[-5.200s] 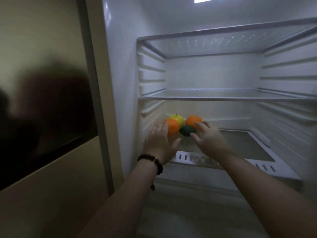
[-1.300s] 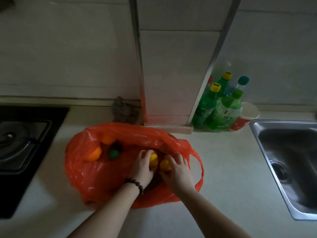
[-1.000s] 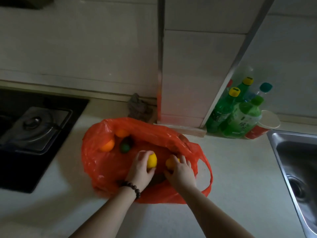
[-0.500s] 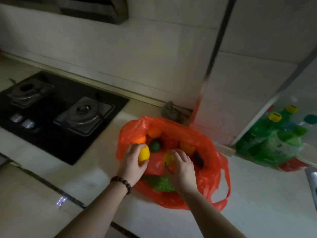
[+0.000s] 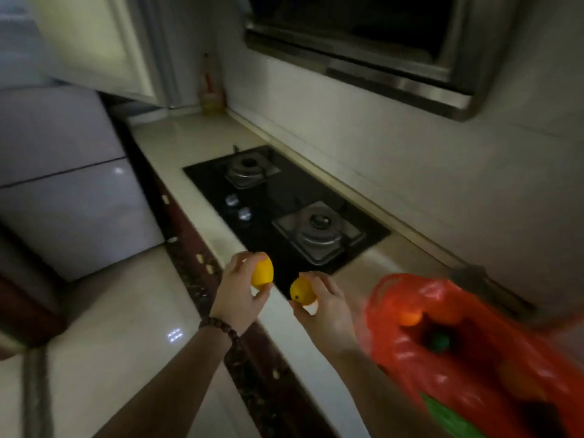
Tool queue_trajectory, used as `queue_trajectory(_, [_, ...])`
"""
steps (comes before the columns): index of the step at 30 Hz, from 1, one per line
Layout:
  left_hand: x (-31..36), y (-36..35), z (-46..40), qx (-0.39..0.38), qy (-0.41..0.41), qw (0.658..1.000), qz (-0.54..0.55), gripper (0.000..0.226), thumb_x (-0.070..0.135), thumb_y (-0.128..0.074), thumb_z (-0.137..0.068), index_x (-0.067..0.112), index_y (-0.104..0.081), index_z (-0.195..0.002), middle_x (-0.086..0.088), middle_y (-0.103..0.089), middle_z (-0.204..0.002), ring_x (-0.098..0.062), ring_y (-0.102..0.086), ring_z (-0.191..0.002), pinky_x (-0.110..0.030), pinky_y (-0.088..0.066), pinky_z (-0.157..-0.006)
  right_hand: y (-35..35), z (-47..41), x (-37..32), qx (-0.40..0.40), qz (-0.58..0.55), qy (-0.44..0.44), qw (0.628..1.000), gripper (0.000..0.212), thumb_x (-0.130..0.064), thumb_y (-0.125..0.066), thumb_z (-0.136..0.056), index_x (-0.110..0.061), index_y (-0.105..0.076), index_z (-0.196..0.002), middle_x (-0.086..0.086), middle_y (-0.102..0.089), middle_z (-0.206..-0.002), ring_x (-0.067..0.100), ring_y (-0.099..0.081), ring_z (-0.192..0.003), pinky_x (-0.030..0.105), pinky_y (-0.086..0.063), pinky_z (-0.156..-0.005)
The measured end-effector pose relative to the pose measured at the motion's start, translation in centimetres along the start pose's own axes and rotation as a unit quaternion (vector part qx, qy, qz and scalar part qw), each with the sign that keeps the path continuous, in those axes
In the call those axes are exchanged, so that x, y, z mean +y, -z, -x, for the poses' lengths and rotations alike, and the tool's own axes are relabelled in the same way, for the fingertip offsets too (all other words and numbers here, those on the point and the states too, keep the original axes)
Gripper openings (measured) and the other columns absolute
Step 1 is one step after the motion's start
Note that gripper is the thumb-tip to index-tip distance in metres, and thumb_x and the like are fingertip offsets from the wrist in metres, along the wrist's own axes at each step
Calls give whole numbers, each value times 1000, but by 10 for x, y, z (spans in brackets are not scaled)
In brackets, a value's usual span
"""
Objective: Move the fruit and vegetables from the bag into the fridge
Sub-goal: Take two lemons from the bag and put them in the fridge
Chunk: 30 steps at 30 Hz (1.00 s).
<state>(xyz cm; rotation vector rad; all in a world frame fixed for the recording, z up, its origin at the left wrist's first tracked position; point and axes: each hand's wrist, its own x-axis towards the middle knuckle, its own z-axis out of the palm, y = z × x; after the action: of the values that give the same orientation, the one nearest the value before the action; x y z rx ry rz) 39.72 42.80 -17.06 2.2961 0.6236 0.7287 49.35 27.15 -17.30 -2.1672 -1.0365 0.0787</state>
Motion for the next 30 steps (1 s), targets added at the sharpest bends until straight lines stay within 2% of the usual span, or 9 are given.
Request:
queue_trajectory(4, [-75,92,-3,53,13,998,-28,50,17,-70,-79,23,-50,-125,-4,-45,-126,-22,-49,-111,-36,-46,-95,-77,-46,-81,-13,-51,57,997,48,-36,-66,-81,-35,-48,-126,-13,-44,-131,11,-47,-115,25,-44,-93])
queue_trajectory(7, [-123,162,-9,106,40,991,-66,47,13,-71,-77,19,-53,-121,-4,-48,-123,-22,-52,-104,-25,-43,-86,-135,-80,-144,-27,-83,98,991,45,-38,-65,-81,-34,-50,-123,-13,-47,-126,9,-50,-111,21,-44,-92])
queue_trajectory(11, [-177,238,-19,156,59,980,-106,48,13,-73,-77,19,-54,-121,-5,-46,-124,-25,-49,-107,-26,-41,-85,-196,-124,-216,-38,-94,158,982,50,-40,-67,-80,-32,-48,-126,-11,-49,-127,6,-48,-113,23,-46,-93])
queue_trajectory(15, [-221,293,-36,193,74,971,-116,49,16,-73,-77,22,-52,-121,-5,-45,-127,-27,-50,-111,-27,-44,-86,-239,-166,-275,-47,-102,202,973,49,-41,-66,-81,-30,-50,-126,-13,-50,-124,2,-50,-110,8,-41,-86])
queue_trajectory(17, [-239,316,-47,213,78,967,-115,50,15,-73,-76,20,-52,-122,-6,-46,-127,-28,-51,-112,-33,-50,-86,-256,-187,-300,-51,-117,217,968,48,-37,-69,-81,-27,-52,-125,-11,-51,-123,2,-50,-107,2,-38,-81])
queue_trajectory(20, [-266,346,-67,233,82,961,-121,53,11,-73,-75,19,-53,-122,-7,-46,-127,-31,-51,-112,-42,-53,-84,-288,-224,-331,-61,-152,242,956,48,-30,-71,-80,-25,-53,-124,-7,-52,-123,7,-52,-108,15,-45,-87])
queue_trajectory(23, [-295,370,-91,255,95,952,-144,53,11,-74,-75,16,-52,-124,-9,-45,-128,-34,-54,-106,-40,-52,-86,-324,-264,-356,-62,-188,265,944,47,-27,-72,-79,-21,-55,-122,-4,-52,-122,11,-53,-107,32,-52,-87])
queue_trajectory(26, [-328,394,-126,275,102,942,-164,53,11,-74,-75,14,-53,-124,-10,-45,-129,-30,-51,-112,-32,-47,-88,-362,-312,-381,-66,-205,287,933,48,-25,-74,-78,-18,-55,-122,0,-51,-122,15,-54,-104,34,-53,-83])
queue_trajectory(30, [-372,431,-194,296,99,931,-190,52,12,-74,-76,14,-53,-124,-10,-46,-127,-31,-51,-112,-32,-46,-86,-402,-396,-416,-63,-207,329,919,48,-26,-73,-78,-17,-54,-121,3,-52,-121,19,-54,-105,30,-51,-84])
